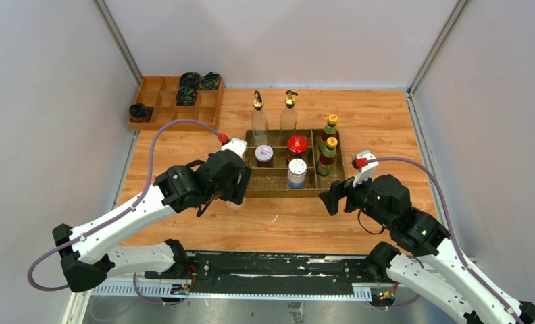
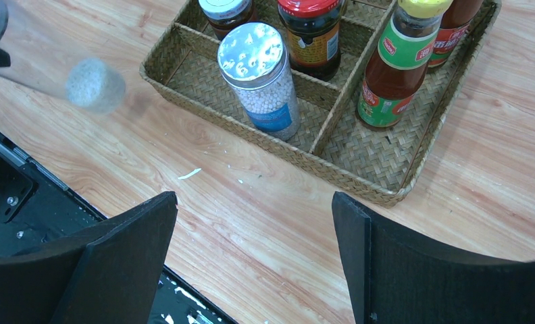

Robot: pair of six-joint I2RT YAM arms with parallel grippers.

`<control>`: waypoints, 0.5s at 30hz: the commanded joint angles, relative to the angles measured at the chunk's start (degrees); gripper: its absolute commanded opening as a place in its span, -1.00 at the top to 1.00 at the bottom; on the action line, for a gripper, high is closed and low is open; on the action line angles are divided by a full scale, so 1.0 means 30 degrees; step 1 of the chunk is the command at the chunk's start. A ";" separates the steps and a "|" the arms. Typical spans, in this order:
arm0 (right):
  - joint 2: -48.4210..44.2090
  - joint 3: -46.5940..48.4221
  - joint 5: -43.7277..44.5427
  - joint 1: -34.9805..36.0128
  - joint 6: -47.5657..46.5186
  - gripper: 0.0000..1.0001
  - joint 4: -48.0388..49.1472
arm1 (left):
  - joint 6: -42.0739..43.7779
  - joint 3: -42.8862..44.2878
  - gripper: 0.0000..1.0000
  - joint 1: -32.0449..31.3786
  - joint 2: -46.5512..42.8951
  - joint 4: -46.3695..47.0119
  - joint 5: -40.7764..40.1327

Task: Organize the condiment bottles
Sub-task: Place the bottle in the storage box.

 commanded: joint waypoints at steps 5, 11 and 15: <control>-0.0492 0.0259 -0.0002 -0.0146 0.0030 -0.81 -0.0452 | 0.1350 0.0951 -0.21 0.2916 -0.0876 0.0104 0.0277; -0.0681 0.0230 0.0077 -0.0135 0.0015 -0.81 -0.0658 | 0.2195 0.0789 -0.21 0.5555 -0.1404 0.0030 0.1080; -0.0664 0.0173 0.0084 -0.0147 0.0059 -0.81 -0.0647 | 0.2651 0.0747 -0.21 0.6944 -0.1431 0.0058 0.1514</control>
